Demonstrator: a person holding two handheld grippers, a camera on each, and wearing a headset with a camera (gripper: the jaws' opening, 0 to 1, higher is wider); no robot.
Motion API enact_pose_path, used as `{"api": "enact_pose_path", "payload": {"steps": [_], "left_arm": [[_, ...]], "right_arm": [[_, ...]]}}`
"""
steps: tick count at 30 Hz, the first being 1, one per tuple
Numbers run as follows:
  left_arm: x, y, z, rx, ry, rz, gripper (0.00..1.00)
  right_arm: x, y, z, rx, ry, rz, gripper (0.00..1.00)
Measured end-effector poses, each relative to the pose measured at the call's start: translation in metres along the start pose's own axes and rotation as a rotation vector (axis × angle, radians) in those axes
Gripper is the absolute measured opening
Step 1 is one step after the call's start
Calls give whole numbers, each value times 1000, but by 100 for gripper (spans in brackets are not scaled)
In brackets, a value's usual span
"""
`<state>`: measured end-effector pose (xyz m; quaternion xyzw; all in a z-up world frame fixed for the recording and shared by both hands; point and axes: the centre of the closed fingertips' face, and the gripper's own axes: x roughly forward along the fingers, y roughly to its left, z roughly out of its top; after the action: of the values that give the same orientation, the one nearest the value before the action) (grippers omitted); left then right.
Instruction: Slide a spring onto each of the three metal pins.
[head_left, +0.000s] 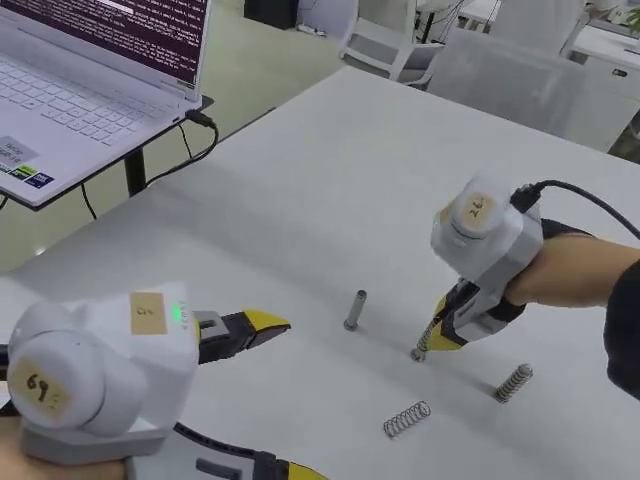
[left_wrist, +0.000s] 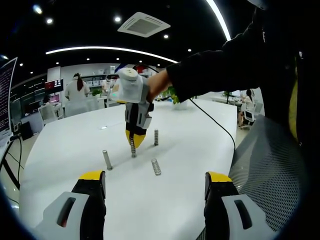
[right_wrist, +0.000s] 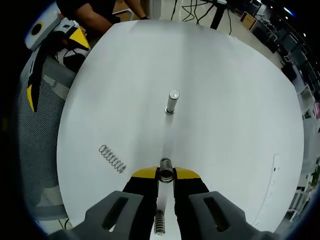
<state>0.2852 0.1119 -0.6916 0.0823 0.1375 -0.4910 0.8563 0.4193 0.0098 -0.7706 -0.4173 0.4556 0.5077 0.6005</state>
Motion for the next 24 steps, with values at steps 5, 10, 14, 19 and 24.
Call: {"api": "enact_pose_path", "payload": {"steps": [5,10,14,19,24], "left_arm": [[0,0,0,0,0,-2,78],[0,0,0,-4,-2,-2,78],[0,0,0,-4,-2,-4,77],[1,0,0,-4,-1,-7,77],[1,0,0,-5,-1,-10,76]], "right_arm": [[6,0,-2,6,5,4,9],[9,2,-3,12,5,8,9],[10,1,-3,13,7,7,9],[11,2,-3,8,8,5,10],[11,3,-5,3,14,6,15]]}}
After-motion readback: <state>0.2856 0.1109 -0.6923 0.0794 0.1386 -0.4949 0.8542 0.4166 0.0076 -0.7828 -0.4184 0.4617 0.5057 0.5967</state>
